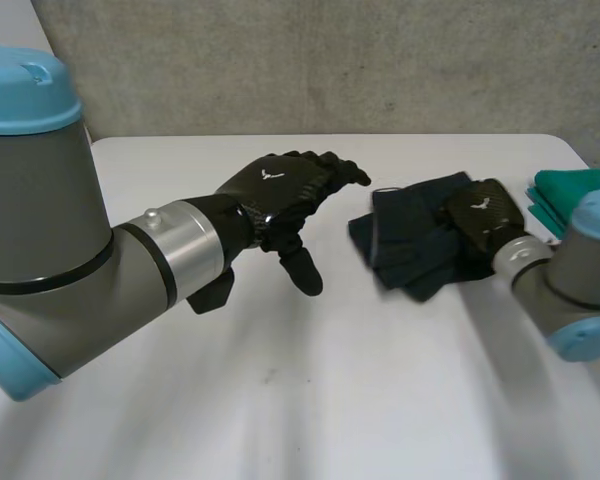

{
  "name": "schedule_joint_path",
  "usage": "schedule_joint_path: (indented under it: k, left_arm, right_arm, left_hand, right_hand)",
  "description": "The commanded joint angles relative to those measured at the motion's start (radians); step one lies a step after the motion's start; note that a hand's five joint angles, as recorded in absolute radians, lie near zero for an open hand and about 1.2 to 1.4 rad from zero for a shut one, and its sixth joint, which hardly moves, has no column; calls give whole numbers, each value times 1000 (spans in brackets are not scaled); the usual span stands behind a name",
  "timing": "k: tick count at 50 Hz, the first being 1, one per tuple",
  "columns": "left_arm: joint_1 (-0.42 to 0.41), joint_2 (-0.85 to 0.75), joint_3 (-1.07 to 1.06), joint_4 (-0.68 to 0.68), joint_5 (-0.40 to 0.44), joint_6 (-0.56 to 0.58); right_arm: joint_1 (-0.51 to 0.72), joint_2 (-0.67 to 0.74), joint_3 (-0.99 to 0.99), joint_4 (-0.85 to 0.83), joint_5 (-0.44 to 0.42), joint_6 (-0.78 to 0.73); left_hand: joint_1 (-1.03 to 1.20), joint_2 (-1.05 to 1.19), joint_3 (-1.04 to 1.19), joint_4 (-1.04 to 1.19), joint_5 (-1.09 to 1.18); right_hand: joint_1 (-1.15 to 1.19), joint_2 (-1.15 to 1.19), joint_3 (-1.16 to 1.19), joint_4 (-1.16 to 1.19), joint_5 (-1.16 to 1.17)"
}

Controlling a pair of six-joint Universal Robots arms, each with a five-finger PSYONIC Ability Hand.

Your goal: Fold the laundry.

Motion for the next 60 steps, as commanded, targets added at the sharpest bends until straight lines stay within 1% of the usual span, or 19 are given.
schedule_joint_path:
  k: [1, 6, 12, 16, 17, 20, 21, 25, 30, 34, 38, 43, 46, 47, 50, 54, 57, 58, 60]
  left_arm:
    - [-23, -9, 2, 32, 0, -1]
    - [-32, -18, 2, 37, 0, -1]
    - [-32, -32, 2, 37, -3, -1]
    - [-31, -38, -2, 37, -5, -14]
    - [-30, -41, -2, 37, -5, -20]
    - [-26, -44, -2, 37, -5, -46]
    - [-26, -46, -2, 37, -5, -50]
    - [-23, -44, -2, 37, -6, -63]
    - [-21, -39, -7, 37, -8, -64]
    - [-23, -38, -13, 37, -9, -67]
    - [-23, -39, -24, 37, -8, -84]
    - [-24, -47, -35, 37, -8, -87]
    - [-26, -52, -38, 37, -8, -89]
    - [-26, -55, -38, 37, -8, -89]
    - [-24, -61, -38, 37, -8, -89]
    - [-26, -61, -38, 37, -8, -90]
    - [-26, -61, -36, 37, -6, -90]
    - [-27, -59, -36, 37, -6, -92]
    - [-27, -59, -35, 37, -6, -92]
  right_arm:
    - [-132, 4, -21, -9, -104, -14]
    - [-160, 35, -90, -13, -144, -13]
    - [-166, 70, -262, -13, -138, 3]
    - [-183, 104, -418, -15, -135, 68]
    - [-189, 119, -493, -15, -132, 117]
    - [-197, 153, -604, -16, -127, 200]
    - [-203, 179, -685, -15, -135, 244]
    - [-238, 255, -872, 5, -139, 321]
    - [-305, 340, -1008, 56, -159, 340]
    - [-342, 387, -1036, 77, -210, 342]
    - [-382, 429, -1014, 82, -303, 342]
    - [-508, 466, -928, 86, -458, 340]
    - [-551, 466, -882, 83, -532, 340]
    - [-584, 466, -855, 80, -582, 342]
    - [-637, 467, -833, 82, -642, 343]
    - [-666, 479, -839, 85, -669, 342]
    - [-669, 480, -839, 86, -667, 343]
    - [-671, 477, -839, 88, -659, 343]
    - [-669, 475, -838, 90, -643, 343]
  left_hand:
    - [-28, -30, -39, -29, -29]
    - [-28, -30, -39, -29, -29]
    - [-28, -30, -39, -29, -29]
    - [-22, -24, -34, -23, -23]
    - [-22, -24, -33, -23, -23]
    - [-19, -21, -31, -20, -20]
    - [-19, -21, -31, -20, -20]
    - [-13, -16, -25, -14, -14]
    - [-10, -13, -22, -11, -11]
    - [-10, -13, -22, -11, -11]
    - [-10, -13, -22, -11, -11]
    - [-10, -13, -22, -11, -11]
    - [-10, -13, -22, -11, -11]
    - [-10, -13, -22, -11, -11]
    - [-10, -13, -22, -11, -11]
    - [-10, -13, -22, -11, -11]
    - [-10, -13, -22, -11, -11]
    - [-10, -13, -22, -11, -11]
    - [-10, -13, -22, -11, -11]
  right_hand:
    - [493, 230, 262, 207, 337]
    - [493, 230, 262, 207, 337]
    - [493, 230, 262, 207, 337]
    - [493, 230, 262, 207, 337]
    - [493, 230, 262, 207, 337]
    - [493, 230, 262, 207, 337]
    - [493, 230, 262, 207, 337]
    - [493, 230, 262, 207, 337]
    - [493, 230, 262, 207, 337]
    - [493, 230, 262, 207, 337]
    - [493, 230, 262, 207, 337]
    - [493, 230, 262, 207, 337]
    - [493, 230, 262, 207, 337]
    - [493, 230, 262, 207, 337]
    - [493, 230, 262, 207, 337]
    - [493, 230, 262, 207, 337]
    - [493, 230, 262, 207, 337]
    - [453, 190, 222, 167, 297]
    - [-91, -354, -322, -377, -246]
